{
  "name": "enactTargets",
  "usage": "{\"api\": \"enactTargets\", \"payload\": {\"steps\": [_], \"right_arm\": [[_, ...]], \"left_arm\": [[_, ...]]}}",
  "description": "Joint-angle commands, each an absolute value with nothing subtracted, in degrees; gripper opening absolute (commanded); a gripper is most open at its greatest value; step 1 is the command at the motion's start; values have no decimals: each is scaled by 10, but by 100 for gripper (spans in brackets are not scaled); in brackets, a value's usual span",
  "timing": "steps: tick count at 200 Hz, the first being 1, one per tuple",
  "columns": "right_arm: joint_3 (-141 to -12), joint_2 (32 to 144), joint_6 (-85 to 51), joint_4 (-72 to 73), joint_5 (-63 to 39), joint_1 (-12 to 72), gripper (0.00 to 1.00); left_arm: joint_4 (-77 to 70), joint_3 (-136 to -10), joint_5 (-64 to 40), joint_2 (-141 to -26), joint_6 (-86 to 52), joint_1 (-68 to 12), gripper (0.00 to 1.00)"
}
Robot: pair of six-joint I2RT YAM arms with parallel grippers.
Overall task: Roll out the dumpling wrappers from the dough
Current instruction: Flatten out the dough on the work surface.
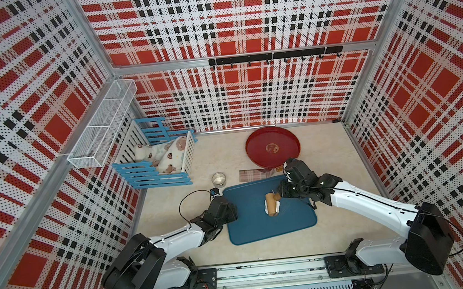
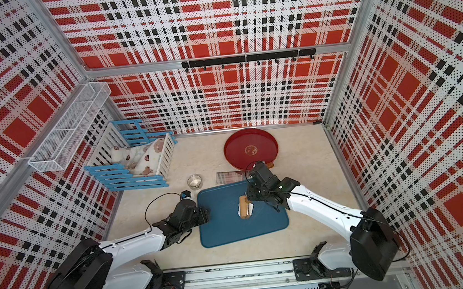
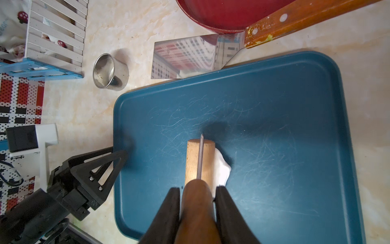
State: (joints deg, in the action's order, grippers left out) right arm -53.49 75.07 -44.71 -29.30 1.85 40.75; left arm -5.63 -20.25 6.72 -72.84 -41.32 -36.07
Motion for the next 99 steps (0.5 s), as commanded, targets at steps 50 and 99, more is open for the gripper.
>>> {"api": "enactTargets", "payload": {"steps": [50,99], "right_arm": [[-498,729,-421,-367,40,388,0],[-495,783,-435,-344,16,414,0]], "left_arm": [[-77,-204,47,-739,-404,-357,62],[-77,-207,47,-742,-403,-357,62]]}}
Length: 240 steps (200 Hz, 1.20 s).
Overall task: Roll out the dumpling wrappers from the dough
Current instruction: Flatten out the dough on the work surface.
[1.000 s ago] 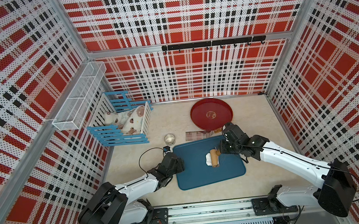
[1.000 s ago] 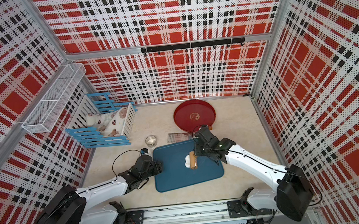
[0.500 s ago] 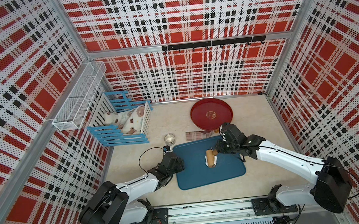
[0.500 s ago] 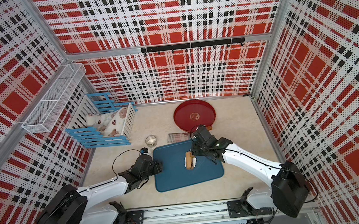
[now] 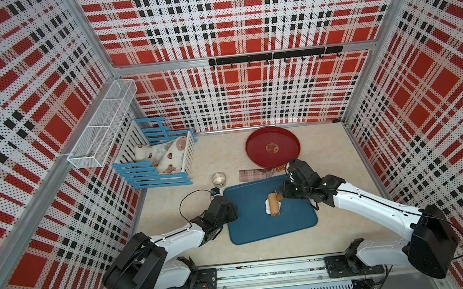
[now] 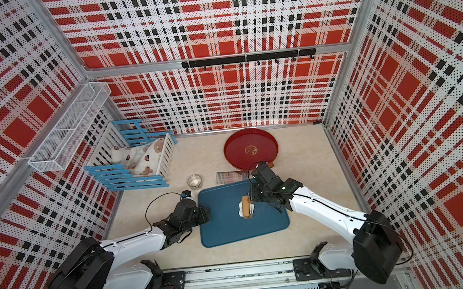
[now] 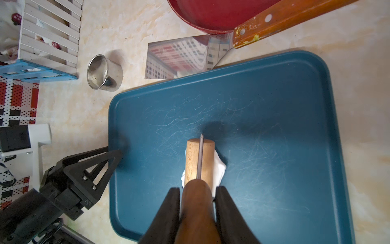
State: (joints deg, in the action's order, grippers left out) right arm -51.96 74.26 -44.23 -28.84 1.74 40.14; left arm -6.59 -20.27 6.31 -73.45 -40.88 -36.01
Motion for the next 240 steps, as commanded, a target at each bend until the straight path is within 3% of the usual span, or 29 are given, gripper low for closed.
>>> {"api": "enactTargets", "payload": {"steps": [1,82,157,240], "right_arm": [[-495,783,-435,-344,17,414,0],[-479,719,-411,-411,53,368,0],[-489,790,-424,-362,15,402,0],[-455,705,-394,-422,42,345,0]], "left_arm": [[-77,-207,47,-742,-403,-357,62],[-79,-205,47,-741,-404,-355,62],[-79,-207,45,-742,-404,-354,61],[-82,-207,45,-742,-405,-354,61]]}}
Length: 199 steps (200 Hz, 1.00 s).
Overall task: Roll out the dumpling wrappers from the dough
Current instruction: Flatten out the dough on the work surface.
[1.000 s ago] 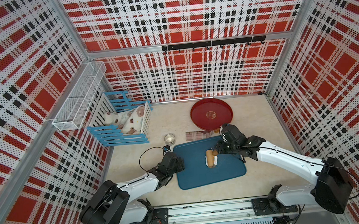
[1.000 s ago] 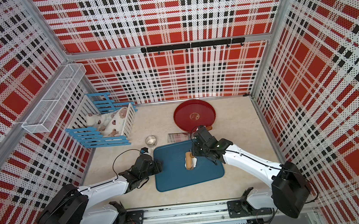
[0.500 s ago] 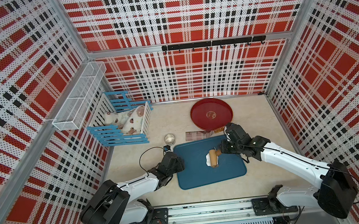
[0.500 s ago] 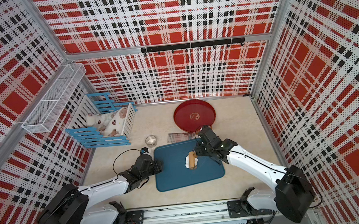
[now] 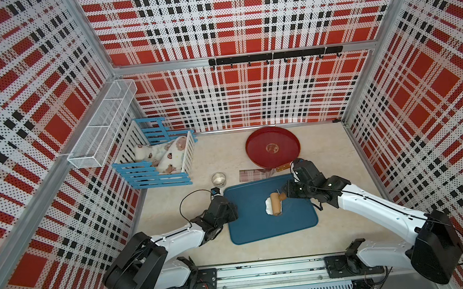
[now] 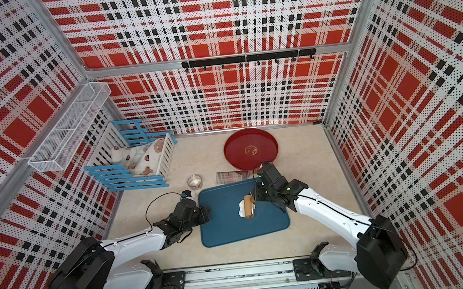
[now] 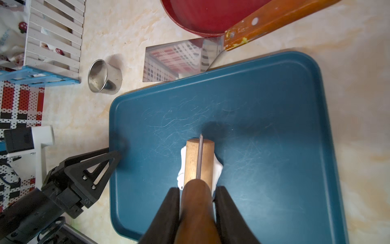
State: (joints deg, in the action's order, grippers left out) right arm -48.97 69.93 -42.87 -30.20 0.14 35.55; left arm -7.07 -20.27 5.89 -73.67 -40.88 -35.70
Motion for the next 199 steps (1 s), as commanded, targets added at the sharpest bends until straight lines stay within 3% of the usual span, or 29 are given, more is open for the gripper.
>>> {"api": "enactTargets", "payload": {"steps": [1,109,199], "right_arm": [[-455,705,-394,-422,41,346,0],[-459,782,-415,-368,2,384,0],[-438,710,-389,-440,47,331,0]], "left_arm": [[-81,-207,45,-742,-405,-354,61],[-84,-210,42,-747,-404,-353,61],[-84,-212,43,-749,-402,-349,61]]}}
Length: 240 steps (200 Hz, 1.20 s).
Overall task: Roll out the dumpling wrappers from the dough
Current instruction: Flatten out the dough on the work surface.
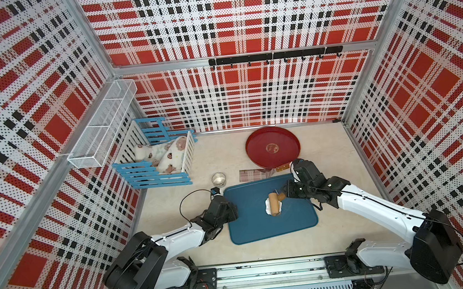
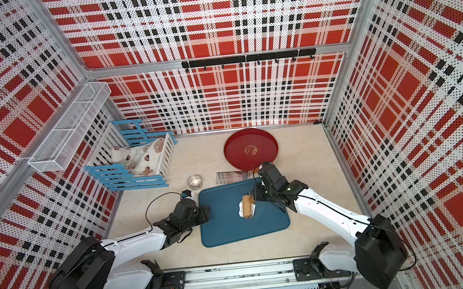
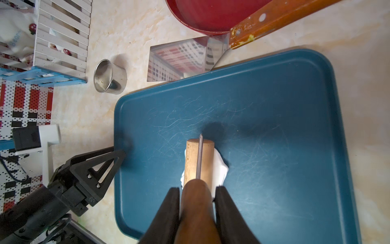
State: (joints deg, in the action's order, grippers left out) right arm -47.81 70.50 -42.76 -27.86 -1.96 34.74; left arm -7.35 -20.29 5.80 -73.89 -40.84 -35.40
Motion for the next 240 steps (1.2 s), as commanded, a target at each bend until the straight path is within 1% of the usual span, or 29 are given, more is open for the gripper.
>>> {"api": "enactTargets", "payload": {"steps": [1,72,111,132,160,206,240], "right_arm": [[-438,710,-389,-440,47,331,0],[-428,720,-391,-413,11,331,0],[-431,769,-411,-379,-2,374,0],[-432,784,-413,-374,-7,378,0],[-434,767,-412,-393,14,375,0],[-417,710,-387,-438,34,325,0],[-415,697,-384,-444,28,320,0]], "left_arm": [[-84,-212,42,-749,-402,-349,61],[-90,-211,39,-753,-401,-347,61],[-91,-214,38,-752,-402,-347,61],[-90,-214,38,-752,-402,-348,61],[-88,-213,40,-751,-402,-347,61],[-89,-213,39,-751,-402,-348,61],[-93,-213,39,-752,-402,-347,61]]}}
